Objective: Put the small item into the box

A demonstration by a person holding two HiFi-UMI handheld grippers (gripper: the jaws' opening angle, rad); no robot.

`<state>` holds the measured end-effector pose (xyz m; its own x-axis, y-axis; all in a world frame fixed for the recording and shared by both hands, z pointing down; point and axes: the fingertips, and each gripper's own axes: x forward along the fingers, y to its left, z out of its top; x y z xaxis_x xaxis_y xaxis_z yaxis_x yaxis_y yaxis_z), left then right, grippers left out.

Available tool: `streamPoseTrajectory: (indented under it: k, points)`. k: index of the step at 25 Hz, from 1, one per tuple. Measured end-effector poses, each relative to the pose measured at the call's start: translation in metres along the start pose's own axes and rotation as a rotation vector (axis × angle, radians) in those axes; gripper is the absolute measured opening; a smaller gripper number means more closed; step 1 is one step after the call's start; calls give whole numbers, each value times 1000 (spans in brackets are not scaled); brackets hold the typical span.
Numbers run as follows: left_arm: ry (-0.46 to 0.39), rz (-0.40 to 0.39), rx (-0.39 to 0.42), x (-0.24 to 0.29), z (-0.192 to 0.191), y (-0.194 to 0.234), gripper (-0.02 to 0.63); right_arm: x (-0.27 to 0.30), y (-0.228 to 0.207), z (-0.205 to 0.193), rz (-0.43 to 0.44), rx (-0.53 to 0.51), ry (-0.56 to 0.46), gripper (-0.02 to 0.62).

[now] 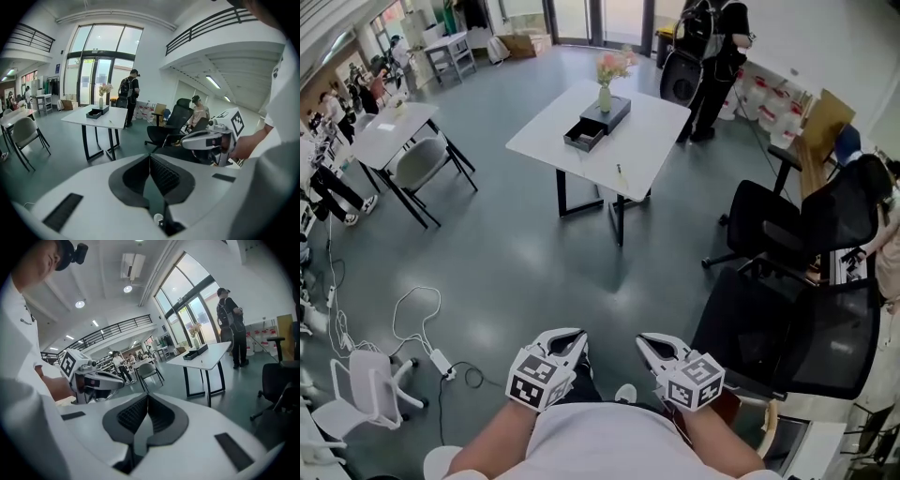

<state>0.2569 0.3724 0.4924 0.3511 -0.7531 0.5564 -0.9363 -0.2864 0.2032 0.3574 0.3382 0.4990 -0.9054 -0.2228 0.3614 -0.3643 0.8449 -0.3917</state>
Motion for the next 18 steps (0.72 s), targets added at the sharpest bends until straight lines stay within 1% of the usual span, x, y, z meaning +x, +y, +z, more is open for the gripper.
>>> streamPoseTrajectory:
  k: [4, 11, 14, 18]
  points:
    - [-34, -21, 15, 15, 33, 39, 17, 33, -16, 20, -28, -9, 25, 15]
    - [-61, -44, 36, 31, 77, 129, 17, 114, -33, 77, -56, -45, 42, 15]
    - [-63, -60, 33, 32, 87, 163, 17, 149, -33, 94, -58, -53, 49, 15]
    - [-48, -64, 40, 28, 86, 205, 17, 188, -29, 101, -67, -50, 72, 15]
